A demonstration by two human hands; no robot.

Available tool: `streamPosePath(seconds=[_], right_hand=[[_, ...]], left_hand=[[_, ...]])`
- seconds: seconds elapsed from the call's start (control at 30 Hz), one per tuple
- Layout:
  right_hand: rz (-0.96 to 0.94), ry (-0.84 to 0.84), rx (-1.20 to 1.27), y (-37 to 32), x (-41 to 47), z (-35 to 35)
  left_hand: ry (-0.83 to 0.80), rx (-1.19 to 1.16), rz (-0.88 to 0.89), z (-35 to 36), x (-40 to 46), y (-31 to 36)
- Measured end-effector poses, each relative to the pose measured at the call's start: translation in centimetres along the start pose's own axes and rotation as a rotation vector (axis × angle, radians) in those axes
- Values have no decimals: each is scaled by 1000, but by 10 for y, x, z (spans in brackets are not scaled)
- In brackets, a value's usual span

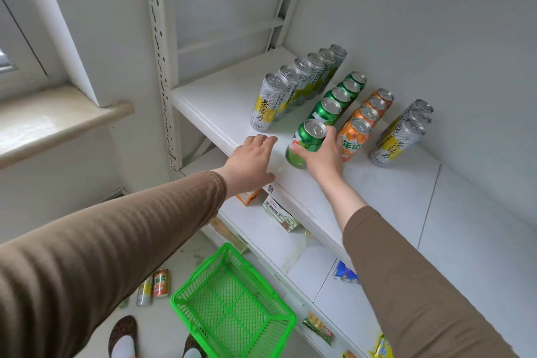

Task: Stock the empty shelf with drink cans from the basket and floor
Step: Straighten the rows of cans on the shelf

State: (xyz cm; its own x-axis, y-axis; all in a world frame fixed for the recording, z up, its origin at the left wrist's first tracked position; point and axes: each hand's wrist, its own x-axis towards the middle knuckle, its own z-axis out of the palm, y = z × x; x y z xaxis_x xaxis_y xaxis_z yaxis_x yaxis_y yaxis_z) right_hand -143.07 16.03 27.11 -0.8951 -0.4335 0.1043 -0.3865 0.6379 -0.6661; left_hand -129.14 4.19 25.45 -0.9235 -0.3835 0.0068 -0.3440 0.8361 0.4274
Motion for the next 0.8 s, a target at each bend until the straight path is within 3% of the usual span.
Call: streamPosePath(seconds=[0.23,0.67,0.8], right_hand=[[-217,-217,-300,-1,32,-30],[-318,-83,-580,-8,34,-24],[-405,31,-707,-18,10,-21]], left_hand=[[1,14,7,3,8,-4],[-6,3,0,5,14,-10],[14,-13,13,5,2,-20]])
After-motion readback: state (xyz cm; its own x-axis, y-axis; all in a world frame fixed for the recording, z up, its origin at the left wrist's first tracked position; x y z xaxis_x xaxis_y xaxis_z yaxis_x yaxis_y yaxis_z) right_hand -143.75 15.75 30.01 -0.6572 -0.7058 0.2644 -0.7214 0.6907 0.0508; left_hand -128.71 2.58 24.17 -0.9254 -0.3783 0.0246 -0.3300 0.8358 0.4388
